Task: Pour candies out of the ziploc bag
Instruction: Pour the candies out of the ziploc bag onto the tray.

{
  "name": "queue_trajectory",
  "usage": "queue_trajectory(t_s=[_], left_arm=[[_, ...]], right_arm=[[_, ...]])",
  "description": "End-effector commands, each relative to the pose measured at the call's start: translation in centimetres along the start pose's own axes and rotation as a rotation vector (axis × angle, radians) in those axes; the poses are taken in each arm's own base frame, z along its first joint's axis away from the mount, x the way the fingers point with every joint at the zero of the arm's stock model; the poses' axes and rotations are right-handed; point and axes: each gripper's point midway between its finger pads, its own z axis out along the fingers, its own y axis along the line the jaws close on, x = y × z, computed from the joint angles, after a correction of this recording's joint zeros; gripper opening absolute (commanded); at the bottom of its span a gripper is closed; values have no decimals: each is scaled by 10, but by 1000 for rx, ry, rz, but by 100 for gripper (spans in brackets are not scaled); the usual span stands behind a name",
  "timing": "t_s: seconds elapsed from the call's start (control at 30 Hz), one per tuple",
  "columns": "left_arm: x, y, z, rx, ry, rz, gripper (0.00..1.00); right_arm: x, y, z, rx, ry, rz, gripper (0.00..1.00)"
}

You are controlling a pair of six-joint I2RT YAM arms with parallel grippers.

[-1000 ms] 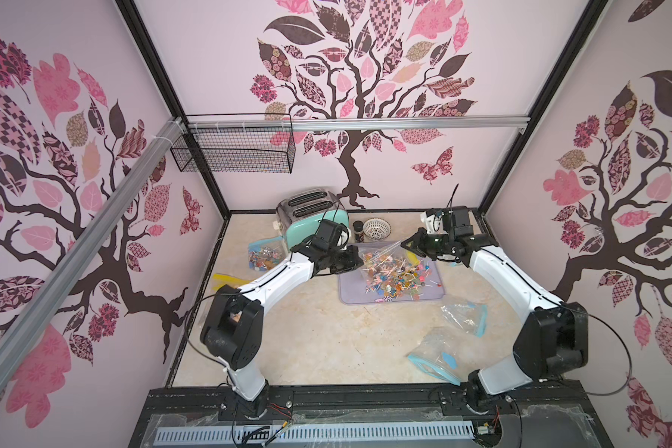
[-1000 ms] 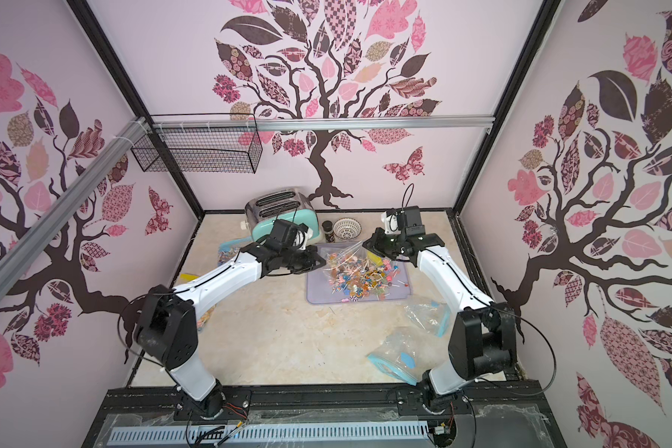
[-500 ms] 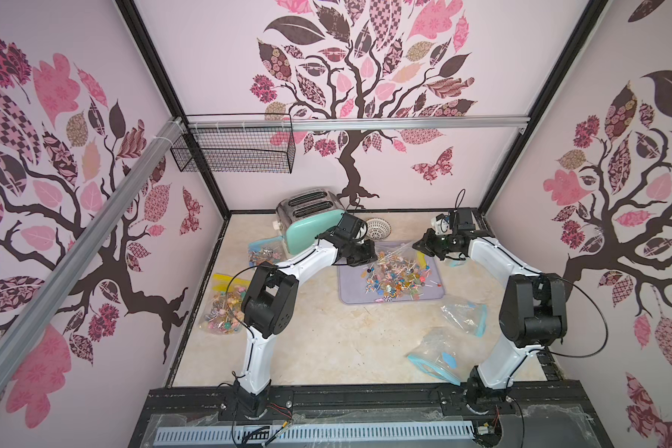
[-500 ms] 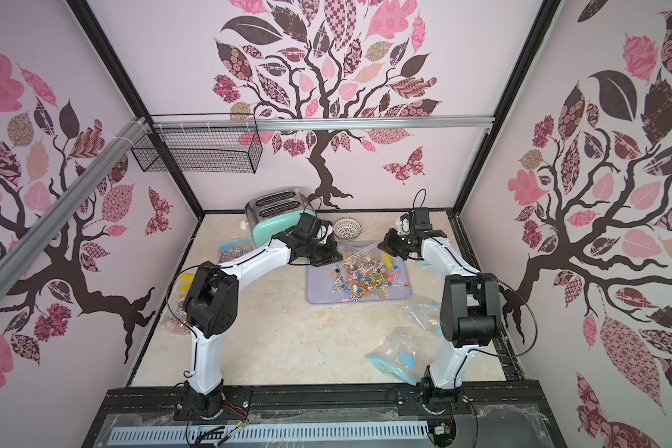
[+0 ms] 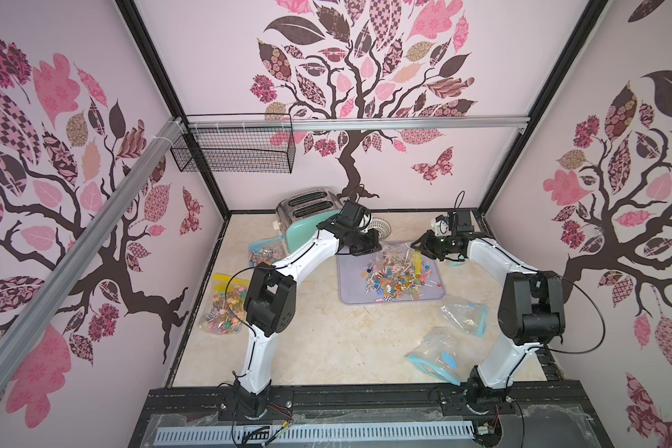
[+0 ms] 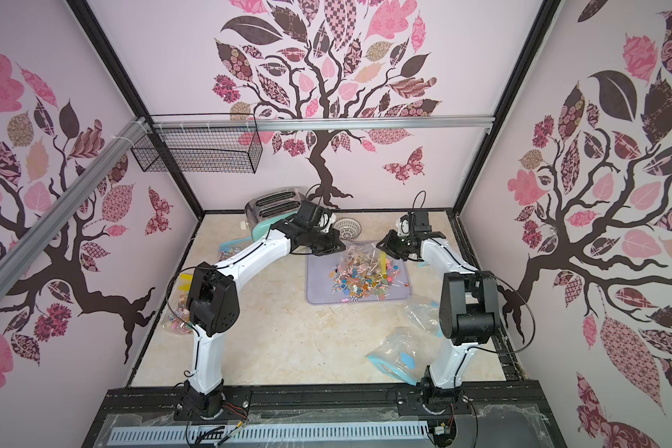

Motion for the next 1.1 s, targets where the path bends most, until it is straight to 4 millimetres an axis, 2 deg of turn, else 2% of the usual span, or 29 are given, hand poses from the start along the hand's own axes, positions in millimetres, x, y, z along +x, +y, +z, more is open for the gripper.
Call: queue_trajectory(t_s=[0.0,0.3,0.33,0.6,0.9,1.07], left_arm=[[1,-12,-7,14,10,36,0],[-1,-14,-27,-32,-11,54,0],[-10,-23,-36,-25,-38,71,0],[-19,-34,-52,-30,-69,90,0],[-23,-36,-64,-55,-90,103,0],[-25,-31,-72,-88,-104,104,0]], right_arm=[[-3,2,-8,-9,-19,-8,32],[5,3,-9,-25,-6,-5,45],[7,3,-9,-29,-4,-5,45],[15,1,-9,-43,10,4,55],[21,1,-9,-56,18,8,65],[23,1,-9,-59,21,9,68]])
